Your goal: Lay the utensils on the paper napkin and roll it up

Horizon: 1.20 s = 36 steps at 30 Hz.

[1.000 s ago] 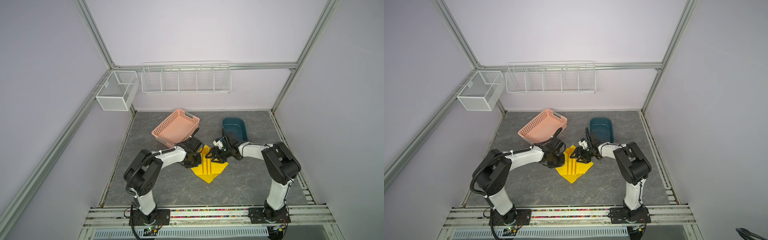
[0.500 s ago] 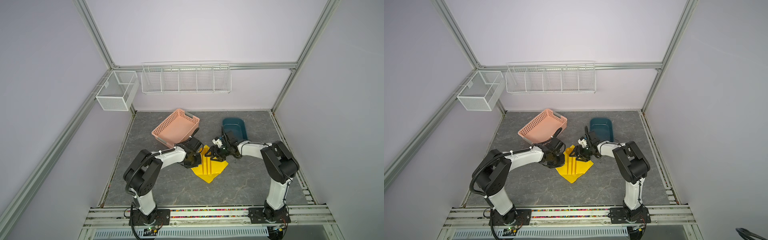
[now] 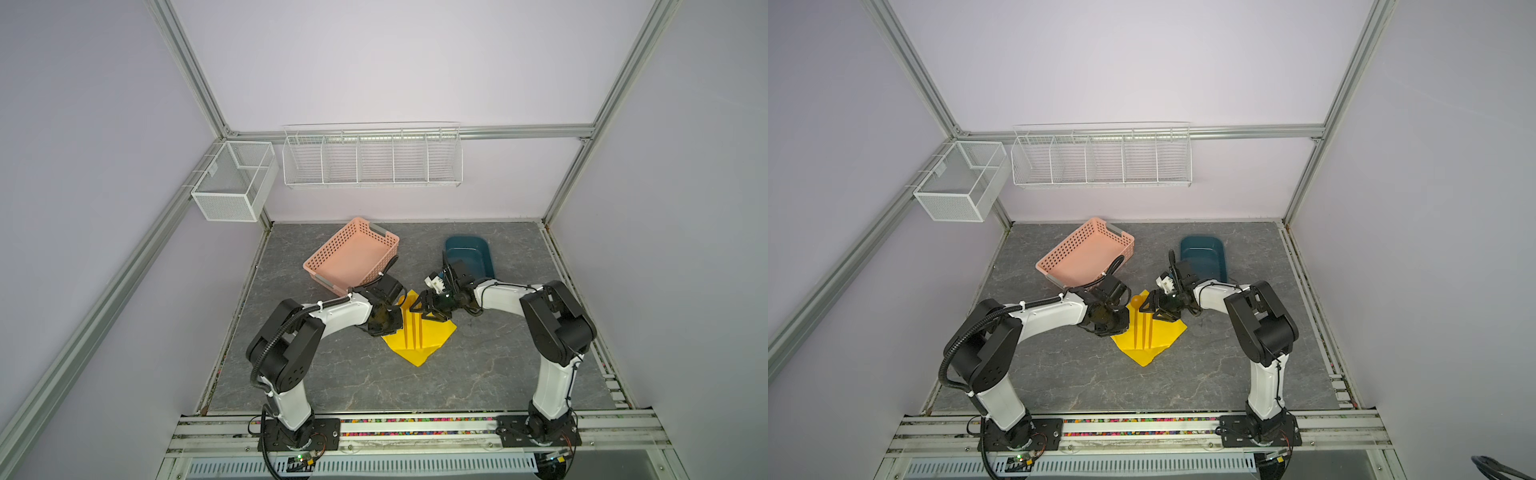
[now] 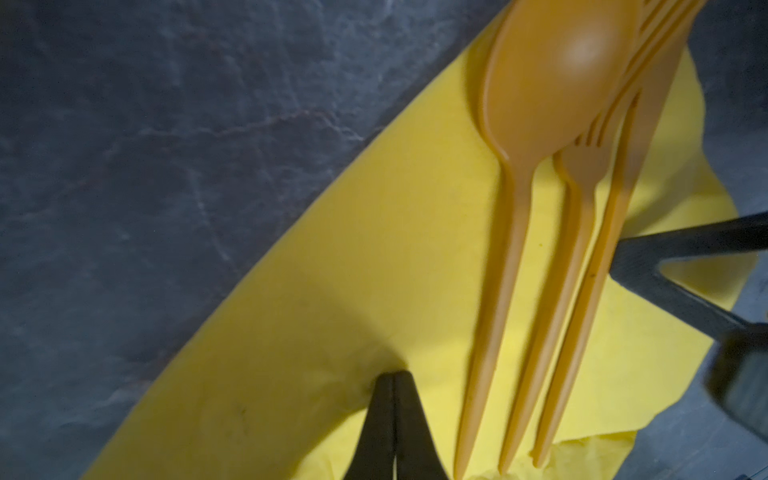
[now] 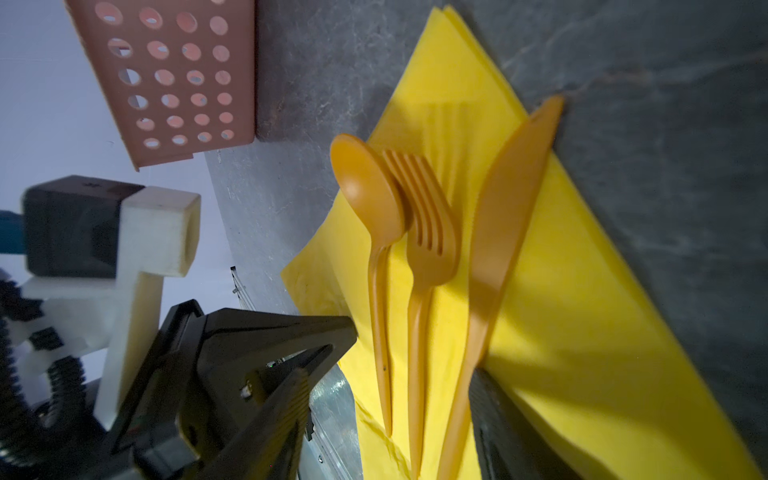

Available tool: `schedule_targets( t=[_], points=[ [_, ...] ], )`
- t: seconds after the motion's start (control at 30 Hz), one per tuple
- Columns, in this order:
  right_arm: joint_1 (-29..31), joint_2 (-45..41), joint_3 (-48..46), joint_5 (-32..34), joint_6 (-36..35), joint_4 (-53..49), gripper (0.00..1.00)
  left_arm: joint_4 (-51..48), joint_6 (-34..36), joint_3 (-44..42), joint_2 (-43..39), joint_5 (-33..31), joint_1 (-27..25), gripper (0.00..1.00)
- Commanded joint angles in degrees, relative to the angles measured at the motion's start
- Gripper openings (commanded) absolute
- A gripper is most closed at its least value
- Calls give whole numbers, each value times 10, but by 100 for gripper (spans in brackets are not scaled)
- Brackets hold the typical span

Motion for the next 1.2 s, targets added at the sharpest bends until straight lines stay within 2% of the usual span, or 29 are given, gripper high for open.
schedule_targets(
  t=[0.0,0.4,0.63,0.73,0.93,1.03,1.17],
  points=[
    [-3,13,11,-13,6,10,65,-27,2,-14,1,-10,1,0],
    [-6,13,20,-18,0,15,64,-28,1,-15,2,-11,1,0],
    [-8,-34,39,24,-55,-72,63,-35,6,-12,-4,-18,5,0],
    [-6,-74,47,53,-121,-140,63,-39,11,-10,-11,-18,13,0],
    [37,-153,51,126,-332,-283,61,-57,23,3,-27,-22,20,0],
    [73,-182,34,153,-411,-311,58,-62,26,10,-35,-21,20,0],
    [118,-217,-9,192,-471,-297,58,-70,26,22,-54,-19,21,0]
  ],
)
